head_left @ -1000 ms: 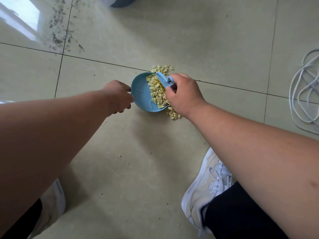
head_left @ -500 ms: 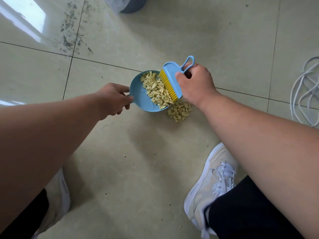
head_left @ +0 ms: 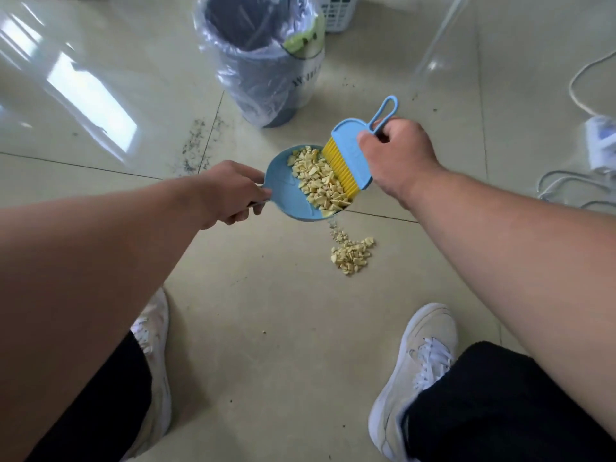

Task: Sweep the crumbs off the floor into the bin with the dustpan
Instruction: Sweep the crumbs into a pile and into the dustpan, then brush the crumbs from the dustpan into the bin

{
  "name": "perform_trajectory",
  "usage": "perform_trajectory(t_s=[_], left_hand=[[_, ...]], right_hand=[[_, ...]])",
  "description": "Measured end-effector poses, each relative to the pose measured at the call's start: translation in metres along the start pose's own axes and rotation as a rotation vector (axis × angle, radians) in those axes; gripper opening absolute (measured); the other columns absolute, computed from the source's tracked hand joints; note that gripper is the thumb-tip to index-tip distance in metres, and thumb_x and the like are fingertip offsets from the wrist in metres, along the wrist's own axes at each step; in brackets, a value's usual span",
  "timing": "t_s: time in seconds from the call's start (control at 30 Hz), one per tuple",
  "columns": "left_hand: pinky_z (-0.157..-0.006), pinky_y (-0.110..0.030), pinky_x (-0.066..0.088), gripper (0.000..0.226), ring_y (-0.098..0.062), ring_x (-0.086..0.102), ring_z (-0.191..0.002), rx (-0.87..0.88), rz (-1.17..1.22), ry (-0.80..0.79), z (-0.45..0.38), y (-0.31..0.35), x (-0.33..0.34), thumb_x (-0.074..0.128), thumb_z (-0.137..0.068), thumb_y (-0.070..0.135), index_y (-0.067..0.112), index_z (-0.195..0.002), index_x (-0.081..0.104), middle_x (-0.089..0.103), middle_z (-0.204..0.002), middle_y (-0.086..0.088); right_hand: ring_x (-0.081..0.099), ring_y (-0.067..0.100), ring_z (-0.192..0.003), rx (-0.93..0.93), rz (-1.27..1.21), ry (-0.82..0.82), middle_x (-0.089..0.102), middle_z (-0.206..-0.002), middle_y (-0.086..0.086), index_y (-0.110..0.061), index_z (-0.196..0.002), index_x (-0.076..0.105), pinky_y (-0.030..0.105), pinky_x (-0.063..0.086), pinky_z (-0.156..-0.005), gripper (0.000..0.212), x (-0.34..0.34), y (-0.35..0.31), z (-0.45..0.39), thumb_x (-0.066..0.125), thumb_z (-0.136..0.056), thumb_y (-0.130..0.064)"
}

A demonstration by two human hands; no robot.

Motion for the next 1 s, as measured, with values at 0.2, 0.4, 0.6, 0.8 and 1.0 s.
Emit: perform_trajectory(t_s=[0.2, 0.4, 0.6, 0.8, 1.0], left_hand=[[-0.049, -0.024, 0.032, 0.018, -0.019, 0.043, -0.049, 0.066, 0.003, 0.021, 0.036, 0.061, -0.049, 0.066, -0.096, 0.013, -0.001, -0.1, 0.076, 0.063, -0.068, -0.007], [-0.049, -0.024, 0.029, 0.016, -0.017, 0.041, -0.043, 0.111, 0.031, 0.032, 0.054, 0.1, -0.104, 0.067, -0.099, 0.011, -0.002, -0.099, 0.075, 0.063, -0.068, -0.01], [-0.053, -0.025, 0.024, 0.014, -0.016, 0.037, -0.042, 0.061, 0.054, -0.006, 0.038, 0.116, -0.144, 0.064, -0.102, 0.01, 0.002, -0.094, 0.072, 0.061, -0.07, -0.01], [-0.05, -0.023, 0.022, 0.025, -0.014, 0.037, -0.04, 0.024, 0.033, -0.022, -0.009, 0.128, -0.181, 0.061, -0.106, 0.014, -0.008, -0.115, 0.067, 0.06, -0.07, -0.008], [-0.052, -0.025, 0.025, 0.036, -0.015, 0.037, -0.043, 0.017, 0.021, 0.029, -0.06, 0.145, -0.217, 0.061, -0.107, 0.016, -0.015, -0.125, 0.061, 0.06, -0.071, -0.008]], right_hand=[[0.068, 0.024, -0.072, -0.033, -0.045, 0.045, 0.071, -0.074, 0.001, -0.012, -0.085, 0.071, 0.026, 0.05, -0.059, 0.031, -0.053, -0.062, -0.006, 0.06, -0.084, -0.041], [0.073, 0.033, -0.072, -0.036, -0.152, 0.041, 0.075, -0.079, 0.008, -0.014, -0.087, 0.073, 0.045, 0.062, -0.063, 0.032, -0.075, -0.107, -0.019, 0.06, -0.08, -0.042], [0.06, 0.017, -0.041, -0.049, -0.194, 0.056, 0.071, -0.062, 0.006, -0.01, -0.082, 0.071, 0.029, 0.053, -0.043, 0.03, -0.067, -0.132, -0.057, 0.062, -0.082, -0.038], [0.06, 0.016, -0.04, 0.019, -0.316, 0.045, 0.074, -0.074, 0.008, -0.012, -0.084, 0.07, 0.032, 0.058, -0.049, 0.022, -0.039, -0.14, -0.114, 0.066, -0.086, -0.033], [0.067, 0.013, -0.045, 0.127, -0.537, 0.02, 0.074, -0.088, 0.009, -0.014, -0.09, 0.069, 0.028, 0.058, -0.051, 0.02, -0.001, -0.142, -0.174, 0.07, -0.093, -0.033]])
Point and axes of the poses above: each hand's wrist, its own z-axis away from the middle knuckle, its own x-axis out of the palm, y = z × x, the point moved 5 cm from there along -z, towards the middle knuckle
